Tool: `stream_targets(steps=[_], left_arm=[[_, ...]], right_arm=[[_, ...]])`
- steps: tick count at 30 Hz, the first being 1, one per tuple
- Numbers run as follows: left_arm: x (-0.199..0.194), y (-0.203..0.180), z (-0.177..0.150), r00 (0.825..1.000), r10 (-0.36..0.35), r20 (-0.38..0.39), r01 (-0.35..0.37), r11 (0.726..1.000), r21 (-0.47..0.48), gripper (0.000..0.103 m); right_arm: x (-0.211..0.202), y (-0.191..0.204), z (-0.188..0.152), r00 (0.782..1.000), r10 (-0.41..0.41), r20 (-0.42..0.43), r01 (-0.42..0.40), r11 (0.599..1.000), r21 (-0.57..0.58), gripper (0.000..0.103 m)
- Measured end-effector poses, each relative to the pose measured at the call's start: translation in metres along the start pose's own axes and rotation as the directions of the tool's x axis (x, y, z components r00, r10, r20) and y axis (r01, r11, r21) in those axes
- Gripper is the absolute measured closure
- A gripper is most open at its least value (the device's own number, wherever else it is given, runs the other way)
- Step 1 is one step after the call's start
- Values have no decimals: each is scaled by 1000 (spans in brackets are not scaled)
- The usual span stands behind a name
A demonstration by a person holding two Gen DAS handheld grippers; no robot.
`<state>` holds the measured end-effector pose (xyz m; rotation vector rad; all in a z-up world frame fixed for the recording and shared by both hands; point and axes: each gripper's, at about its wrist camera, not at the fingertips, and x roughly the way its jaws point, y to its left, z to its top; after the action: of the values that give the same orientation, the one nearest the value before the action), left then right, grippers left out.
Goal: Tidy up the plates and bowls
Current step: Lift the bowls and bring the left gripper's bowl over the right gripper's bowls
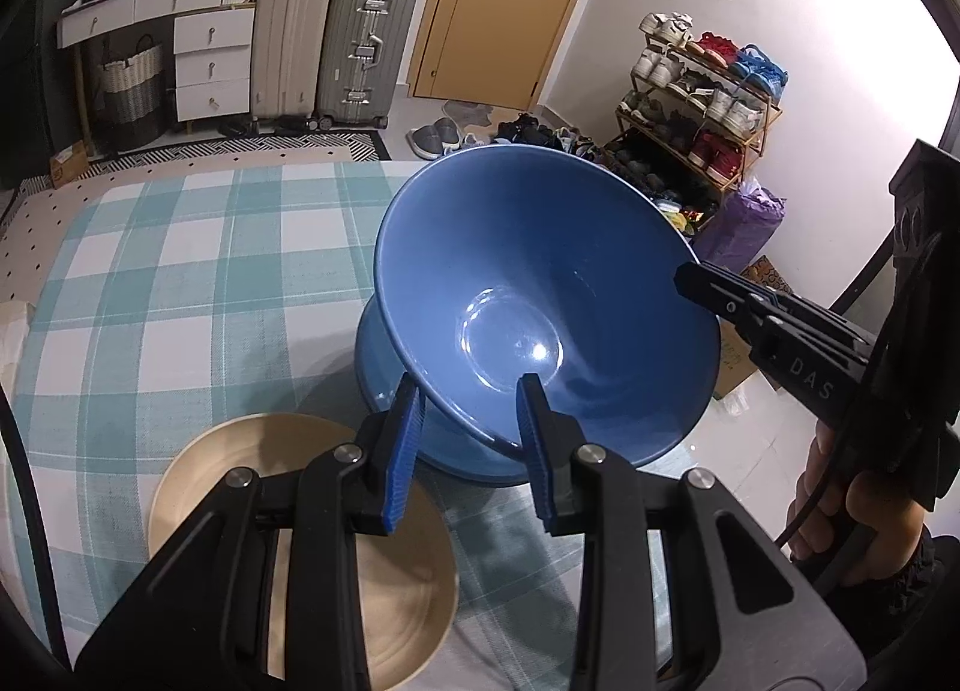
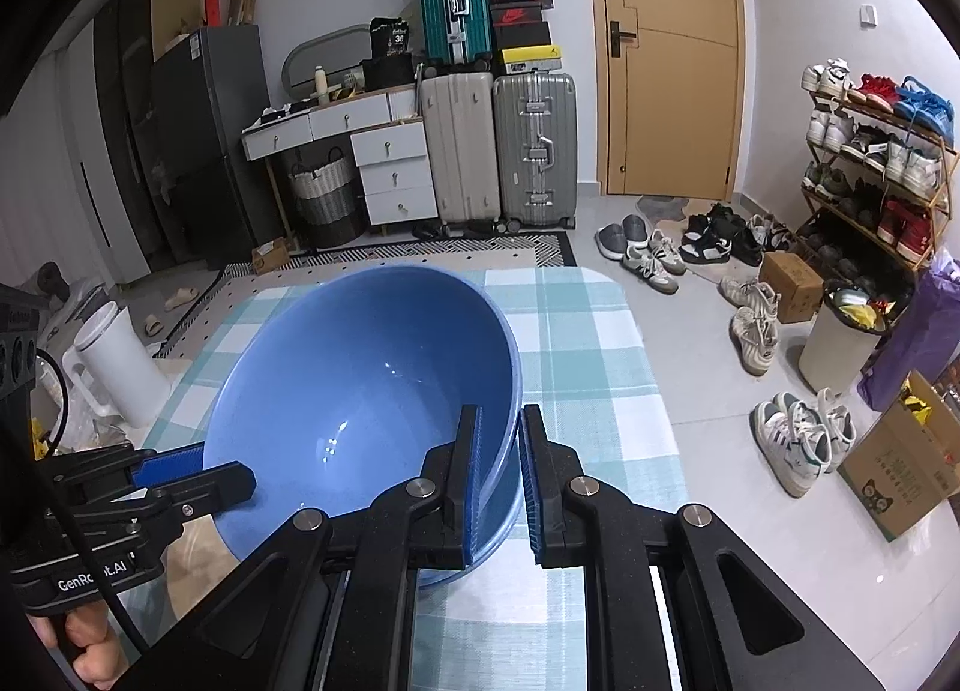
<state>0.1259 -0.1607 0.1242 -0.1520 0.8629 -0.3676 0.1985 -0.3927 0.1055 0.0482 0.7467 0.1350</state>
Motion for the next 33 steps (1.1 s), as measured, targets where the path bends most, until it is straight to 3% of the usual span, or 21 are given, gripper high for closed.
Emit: stream_targets(steps=[20,33], left_arm=[[57,34,-6,997,56,-58,-56,998,3,75],[82,34,-9,994,66,-87,-64,998,28,75]], right_arm=[[49,-2,-26,996,23,-84,-22,1000,15,90],[66,-13,-35,993,16,-120,-12,999,32,90]])
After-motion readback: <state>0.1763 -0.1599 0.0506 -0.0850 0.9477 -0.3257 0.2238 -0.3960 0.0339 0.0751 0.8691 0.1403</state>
